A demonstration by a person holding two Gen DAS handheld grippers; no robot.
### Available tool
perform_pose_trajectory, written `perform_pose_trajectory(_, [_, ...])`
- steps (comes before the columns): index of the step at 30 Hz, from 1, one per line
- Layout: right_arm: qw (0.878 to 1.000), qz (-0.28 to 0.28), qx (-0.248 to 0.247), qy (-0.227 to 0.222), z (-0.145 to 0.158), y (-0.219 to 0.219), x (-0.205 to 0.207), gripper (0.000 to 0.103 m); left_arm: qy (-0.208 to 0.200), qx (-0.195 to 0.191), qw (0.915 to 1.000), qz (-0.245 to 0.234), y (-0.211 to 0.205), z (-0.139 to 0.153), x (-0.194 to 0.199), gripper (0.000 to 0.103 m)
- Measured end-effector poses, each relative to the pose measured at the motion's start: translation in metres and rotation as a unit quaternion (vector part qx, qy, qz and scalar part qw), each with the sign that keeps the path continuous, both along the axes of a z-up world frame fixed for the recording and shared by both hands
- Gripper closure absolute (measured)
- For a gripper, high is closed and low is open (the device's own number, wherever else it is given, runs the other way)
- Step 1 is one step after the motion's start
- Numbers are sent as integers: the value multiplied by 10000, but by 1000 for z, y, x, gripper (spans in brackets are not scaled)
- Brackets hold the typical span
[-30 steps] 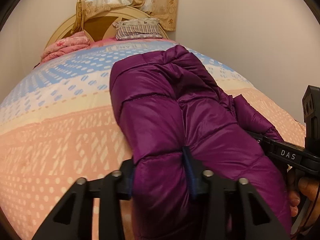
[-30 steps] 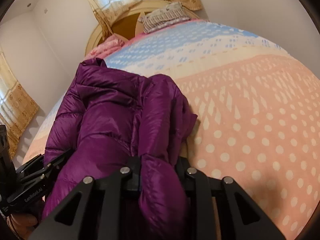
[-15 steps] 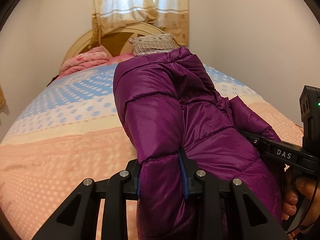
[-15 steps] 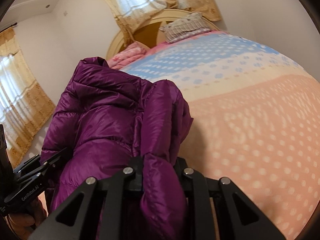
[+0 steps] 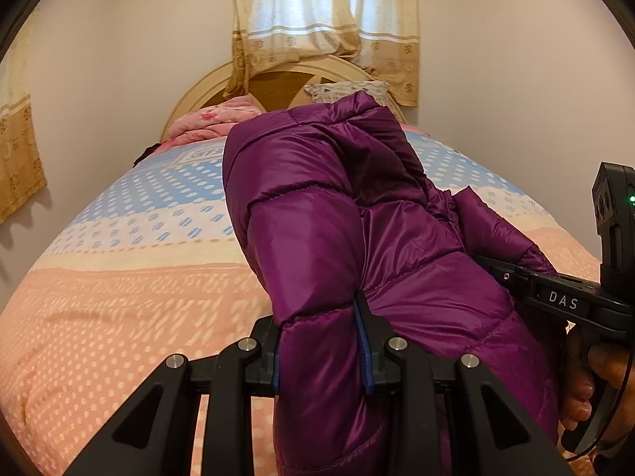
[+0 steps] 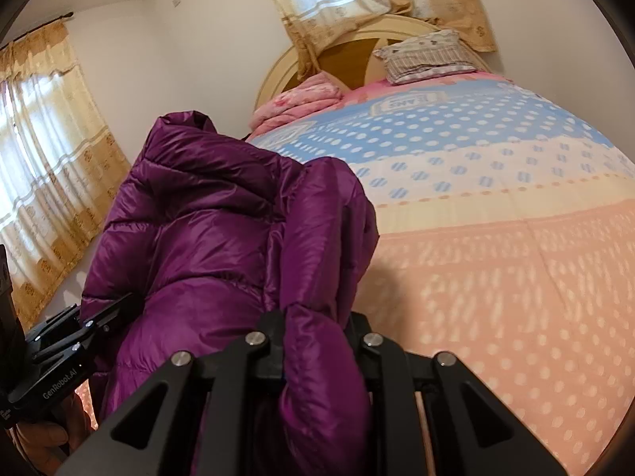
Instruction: Fold large clothes
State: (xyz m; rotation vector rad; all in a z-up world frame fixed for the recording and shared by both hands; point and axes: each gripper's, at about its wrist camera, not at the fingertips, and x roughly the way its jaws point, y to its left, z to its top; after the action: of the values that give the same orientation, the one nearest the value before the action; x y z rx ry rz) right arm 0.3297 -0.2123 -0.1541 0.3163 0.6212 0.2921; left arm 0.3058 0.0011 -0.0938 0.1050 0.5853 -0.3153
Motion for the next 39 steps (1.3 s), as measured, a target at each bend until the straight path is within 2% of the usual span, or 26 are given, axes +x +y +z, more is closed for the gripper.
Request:
perform_pose_trajectory(25, [9956,871,-288,166,-6,89,31,84,72,18,9973,736,82,-12,1,74])
perform_pose_trajectory(39, [9922,1097,-432,395,-20,118,40,85,345,70,9956,872,111,-35,4,77])
